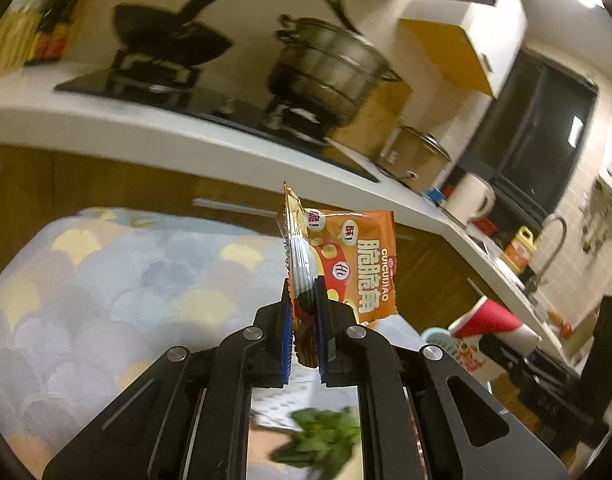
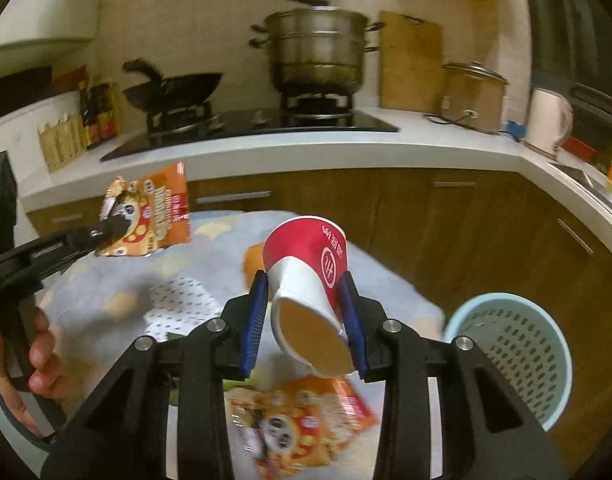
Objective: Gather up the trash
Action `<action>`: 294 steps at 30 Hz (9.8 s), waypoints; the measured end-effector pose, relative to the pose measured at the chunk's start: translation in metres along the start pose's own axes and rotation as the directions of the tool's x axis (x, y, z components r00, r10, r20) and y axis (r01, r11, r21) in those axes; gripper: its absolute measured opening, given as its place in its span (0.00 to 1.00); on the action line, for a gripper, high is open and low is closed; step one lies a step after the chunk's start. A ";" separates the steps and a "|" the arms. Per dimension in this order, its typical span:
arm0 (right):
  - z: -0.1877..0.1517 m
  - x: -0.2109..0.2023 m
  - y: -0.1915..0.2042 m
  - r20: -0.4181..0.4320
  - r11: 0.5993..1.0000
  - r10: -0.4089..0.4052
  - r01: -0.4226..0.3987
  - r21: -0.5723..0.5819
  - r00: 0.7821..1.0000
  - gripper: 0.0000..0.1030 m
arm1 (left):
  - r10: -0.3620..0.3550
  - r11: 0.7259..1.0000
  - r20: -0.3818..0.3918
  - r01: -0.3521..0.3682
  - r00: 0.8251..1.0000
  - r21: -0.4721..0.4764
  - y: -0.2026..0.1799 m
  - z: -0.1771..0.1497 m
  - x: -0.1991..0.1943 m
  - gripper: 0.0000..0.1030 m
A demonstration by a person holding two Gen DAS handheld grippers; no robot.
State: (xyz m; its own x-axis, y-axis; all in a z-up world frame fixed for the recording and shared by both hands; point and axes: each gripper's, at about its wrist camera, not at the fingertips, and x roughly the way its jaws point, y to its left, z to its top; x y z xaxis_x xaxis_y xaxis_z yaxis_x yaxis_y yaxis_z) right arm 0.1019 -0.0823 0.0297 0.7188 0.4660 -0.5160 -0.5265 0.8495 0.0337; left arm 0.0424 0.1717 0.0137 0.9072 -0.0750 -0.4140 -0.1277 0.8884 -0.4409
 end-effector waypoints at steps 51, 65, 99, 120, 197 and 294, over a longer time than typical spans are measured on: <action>-0.098 0.004 -0.276 -0.258 0.832 -0.253 0.346 0.434 0.932 0.50 | 0.012 0.892 -0.336 0.142 0.942 0.429 -0.284 -0.105 0.167 0.43; -0.058 0.005 -0.153 -0.175 0.943 -0.140 0.185 0.277 0.974 0.50 | 0.017 0.954 -0.237 0.055 0.971 0.294 -0.200 -0.061 0.092 0.43; -0.072 0.045 -0.007 -0.121 0.993 0.063 -0.050 0.103 0.991 0.50 | 0.213 0.973 -0.359 -0.162 0.909 0.165 0.000 -0.059 0.079 0.52; -0.074 0.044 0.000 -0.114 0.996 0.053 -0.045 0.074 0.992 0.56 | 0.285 0.952 -0.169 -0.258 0.943 0.167 0.004 -0.044 0.049 0.03; 0.001 0.095 0.024 -0.176 0.997 0.074 -0.067 0.046 0.982 0.63 | 0.165 0.983 -0.110 -0.155 0.980 0.099 0.034 -0.033 0.019 0.04; -0.080 -0.008 -0.262 -0.197 0.883 -0.097 0.176 0.436 0.976 0.42 | -0.062 0.944 -0.449 0.199 0.891 0.265 -0.269 -0.119 0.168 0.42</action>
State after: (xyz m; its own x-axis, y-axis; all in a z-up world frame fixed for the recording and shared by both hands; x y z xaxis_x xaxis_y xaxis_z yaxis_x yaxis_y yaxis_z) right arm 0.1974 -0.3285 -0.0438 0.6632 0.3236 -0.6749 -0.1408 0.9395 0.3121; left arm 0.1821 -0.1339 -0.0317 0.6367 -0.3254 -0.6991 0.1662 0.9432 -0.2876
